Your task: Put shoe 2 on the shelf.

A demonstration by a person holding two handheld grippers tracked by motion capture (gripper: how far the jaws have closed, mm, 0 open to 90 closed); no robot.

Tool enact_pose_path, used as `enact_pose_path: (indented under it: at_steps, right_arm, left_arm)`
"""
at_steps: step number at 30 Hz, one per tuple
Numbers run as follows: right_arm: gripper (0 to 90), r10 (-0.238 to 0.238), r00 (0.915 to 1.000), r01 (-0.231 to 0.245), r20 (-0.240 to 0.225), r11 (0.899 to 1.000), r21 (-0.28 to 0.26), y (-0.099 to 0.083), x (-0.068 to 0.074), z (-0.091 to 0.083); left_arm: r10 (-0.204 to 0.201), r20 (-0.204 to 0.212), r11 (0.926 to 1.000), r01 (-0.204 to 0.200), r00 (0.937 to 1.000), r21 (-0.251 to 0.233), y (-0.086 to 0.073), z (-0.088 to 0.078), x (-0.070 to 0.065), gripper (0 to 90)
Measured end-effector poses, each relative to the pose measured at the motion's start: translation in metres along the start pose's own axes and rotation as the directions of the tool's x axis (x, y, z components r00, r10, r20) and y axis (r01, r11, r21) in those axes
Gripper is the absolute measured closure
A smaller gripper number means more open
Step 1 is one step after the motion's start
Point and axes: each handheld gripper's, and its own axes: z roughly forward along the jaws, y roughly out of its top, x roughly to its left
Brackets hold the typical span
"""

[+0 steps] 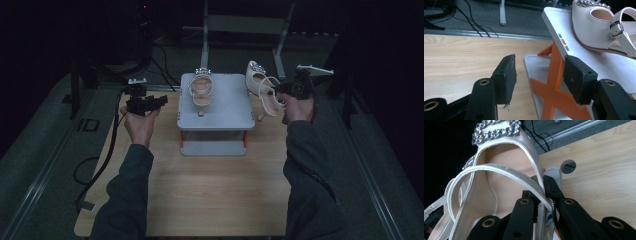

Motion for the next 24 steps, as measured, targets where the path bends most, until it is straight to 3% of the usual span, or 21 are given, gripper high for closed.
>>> enact_pose_path:
  at_steps: [17, 24]
  right_arm:
    - [86.4, -0.013, 0.9999, 0.013, 0.001, 0.999, 0.031, -0.002, 0.029, 0.025]
    - [86.4, -0.044, 0.9990, 0.043, 0.005, 0.998, 0.039, -0.003, 0.047, 0.034]
  left_arm:
    - [0.002, 0.003, 1.0000, -0.002, 1.0000, -0.006, 0.001, -0.004, 0.001, 44.3]
    - [0.001, 0.009, 1.0000, -0.001, 1.0000, -0.007, 0.000, -0.005, 0.001, 44.3]
